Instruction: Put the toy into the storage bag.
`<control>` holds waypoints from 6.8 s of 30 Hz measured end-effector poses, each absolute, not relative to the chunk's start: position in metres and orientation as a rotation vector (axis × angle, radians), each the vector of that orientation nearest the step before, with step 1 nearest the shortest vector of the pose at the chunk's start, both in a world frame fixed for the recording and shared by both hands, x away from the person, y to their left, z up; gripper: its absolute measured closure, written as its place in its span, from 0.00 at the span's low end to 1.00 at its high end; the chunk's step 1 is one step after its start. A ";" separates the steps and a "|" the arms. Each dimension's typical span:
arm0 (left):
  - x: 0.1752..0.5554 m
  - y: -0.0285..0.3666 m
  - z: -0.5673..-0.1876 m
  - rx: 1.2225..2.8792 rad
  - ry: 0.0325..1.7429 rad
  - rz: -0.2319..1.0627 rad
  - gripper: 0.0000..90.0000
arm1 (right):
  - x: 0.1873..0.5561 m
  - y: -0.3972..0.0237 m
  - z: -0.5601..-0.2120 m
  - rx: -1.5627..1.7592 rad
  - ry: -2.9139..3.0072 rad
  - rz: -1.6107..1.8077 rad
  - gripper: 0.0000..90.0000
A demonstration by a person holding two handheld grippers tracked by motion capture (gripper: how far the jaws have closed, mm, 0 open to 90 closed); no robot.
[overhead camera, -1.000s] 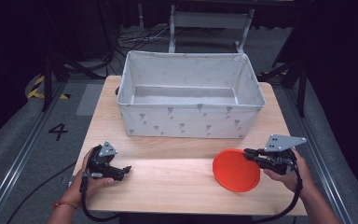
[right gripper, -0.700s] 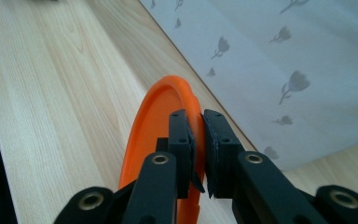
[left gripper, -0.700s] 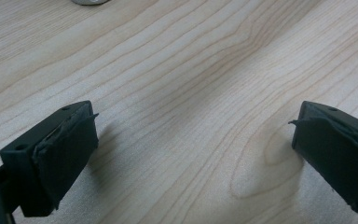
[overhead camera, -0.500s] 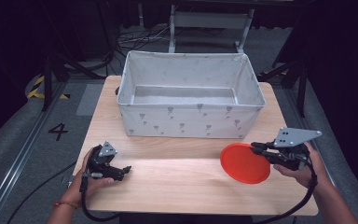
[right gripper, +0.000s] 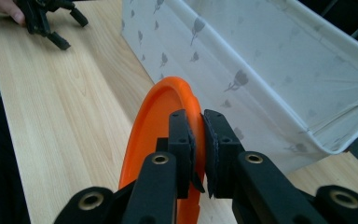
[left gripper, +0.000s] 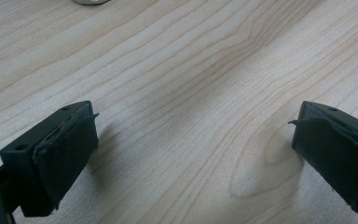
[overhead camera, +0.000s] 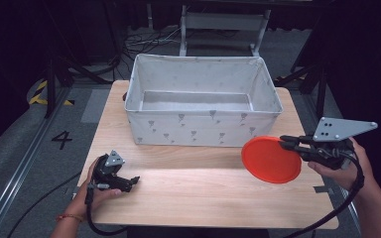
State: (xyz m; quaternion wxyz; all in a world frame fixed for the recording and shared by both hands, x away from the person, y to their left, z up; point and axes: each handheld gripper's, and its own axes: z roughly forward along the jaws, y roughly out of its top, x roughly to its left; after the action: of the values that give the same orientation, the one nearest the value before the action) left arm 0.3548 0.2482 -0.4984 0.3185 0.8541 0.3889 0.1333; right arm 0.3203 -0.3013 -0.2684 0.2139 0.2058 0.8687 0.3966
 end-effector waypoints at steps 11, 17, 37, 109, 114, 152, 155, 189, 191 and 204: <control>0.355 0.248 -0.498 2.246 1.024 0.350 0.01 | 0.329 -0.304 -0.225 0.561 2.364 1.135 0.92; 0.355 0.248 -0.498 2.247 1.024 0.350 0.01 | 0.334 -0.305 -0.200 0.547 2.327 1.143 0.92; 0.355 0.248 -0.498 2.247 1.024 0.350 0.01 | 0.391 -0.276 -0.141 0.546 2.283 1.097 0.92; 0.355 0.248 -0.498 2.247 1.025 0.351 0.01 | 0.533 -0.230 -0.303 0.432 2.792 0.433 0.69; 0.355 0.248 -0.499 2.244 1.027 0.351 0.01 | 0.523 -0.238 -0.292 0.560 2.672 0.556 0.52; 0.354 0.248 -0.499 2.240 1.035 0.351 0.01 | 0.403 -0.279 -0.280 0.796 2.198 0.874 0.19; 0.354 0.248 -0.499 2.240 1.035 0.351 0.01 | 0.394 -0.284 -0.288 0.790 2.204 0.858 0.19; 0.354 0.248 -0.499 2.239 1.039 0.352 0.01 | 0.349 -0.332 -0.414 0.887 2.247 0.720 0.19; 0.354 0.248 -0.499 2.239 1.038 0.352 0.01 | 0.347 -0.334 -0.420 0.895 2.249 0.721 0.19; 0.354 0.248 -0.499 2.238 1.041 0.352 0.01 | 0.335 -0.348 -0.459 0.984 2.295 0.755 0.20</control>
State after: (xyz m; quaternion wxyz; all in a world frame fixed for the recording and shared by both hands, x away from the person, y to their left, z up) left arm 0.3538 0.2476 -0.4986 0.3186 0.8509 0.3957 0.1339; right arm 0.3350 -0.3476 -0.4592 0.2634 0.3638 0.8488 0.2790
